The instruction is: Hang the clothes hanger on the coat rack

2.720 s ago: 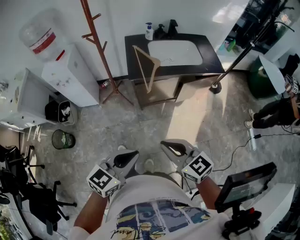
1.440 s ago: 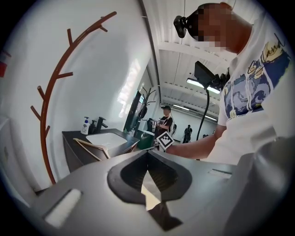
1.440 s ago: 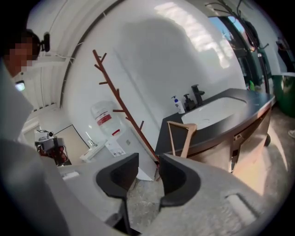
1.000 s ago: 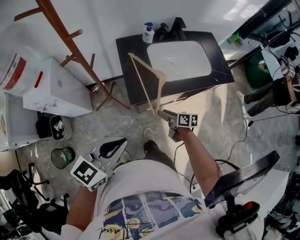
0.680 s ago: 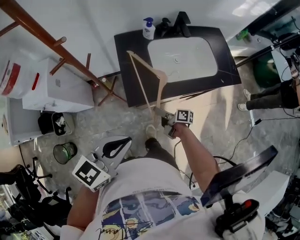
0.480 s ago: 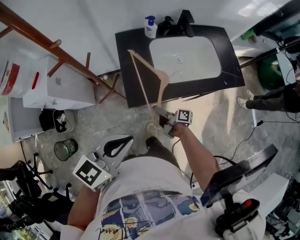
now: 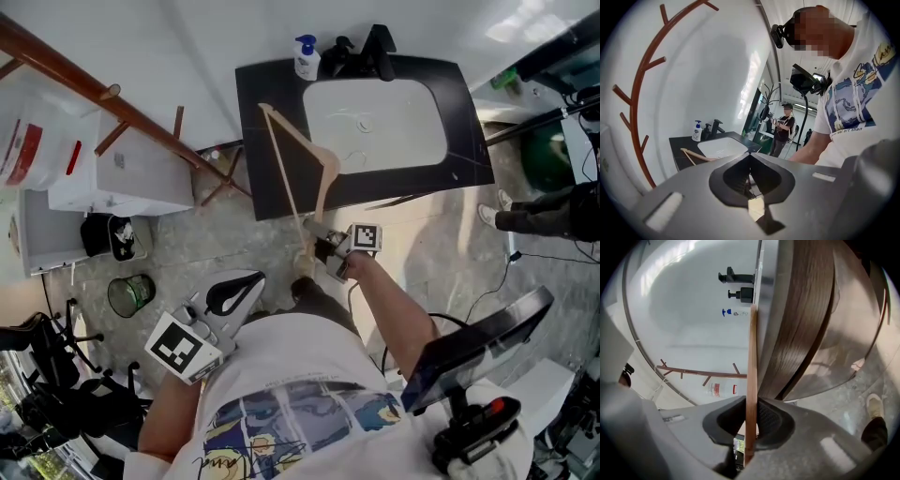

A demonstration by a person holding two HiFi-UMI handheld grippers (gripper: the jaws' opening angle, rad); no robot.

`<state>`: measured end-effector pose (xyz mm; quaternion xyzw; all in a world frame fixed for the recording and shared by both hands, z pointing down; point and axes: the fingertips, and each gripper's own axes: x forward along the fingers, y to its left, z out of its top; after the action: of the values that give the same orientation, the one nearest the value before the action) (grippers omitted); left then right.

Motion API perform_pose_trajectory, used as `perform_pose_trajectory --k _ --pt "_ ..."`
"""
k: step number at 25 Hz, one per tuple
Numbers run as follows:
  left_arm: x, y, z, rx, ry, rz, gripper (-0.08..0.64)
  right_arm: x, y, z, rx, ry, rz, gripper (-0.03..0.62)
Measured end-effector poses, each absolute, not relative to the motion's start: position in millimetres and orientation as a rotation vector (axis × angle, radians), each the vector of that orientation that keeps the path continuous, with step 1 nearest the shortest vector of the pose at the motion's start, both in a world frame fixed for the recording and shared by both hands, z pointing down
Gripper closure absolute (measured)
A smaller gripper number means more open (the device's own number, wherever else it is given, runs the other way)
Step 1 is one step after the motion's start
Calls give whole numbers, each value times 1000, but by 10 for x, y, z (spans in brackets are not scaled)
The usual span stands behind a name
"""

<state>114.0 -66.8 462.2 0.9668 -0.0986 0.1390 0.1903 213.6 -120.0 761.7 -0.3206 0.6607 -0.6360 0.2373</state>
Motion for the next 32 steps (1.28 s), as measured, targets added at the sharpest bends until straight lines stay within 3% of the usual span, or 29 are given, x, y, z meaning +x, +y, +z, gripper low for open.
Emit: perform_pose_trajectory --k 13,32 --pt "985 -621 4553 2743 -285 331 557 2289 -1017 7327 -1000 1950 -1735 555" --pt "257 -646 4438 2767 -319 205 557 2207 -871 6030 -1039 2401 -1550 557"
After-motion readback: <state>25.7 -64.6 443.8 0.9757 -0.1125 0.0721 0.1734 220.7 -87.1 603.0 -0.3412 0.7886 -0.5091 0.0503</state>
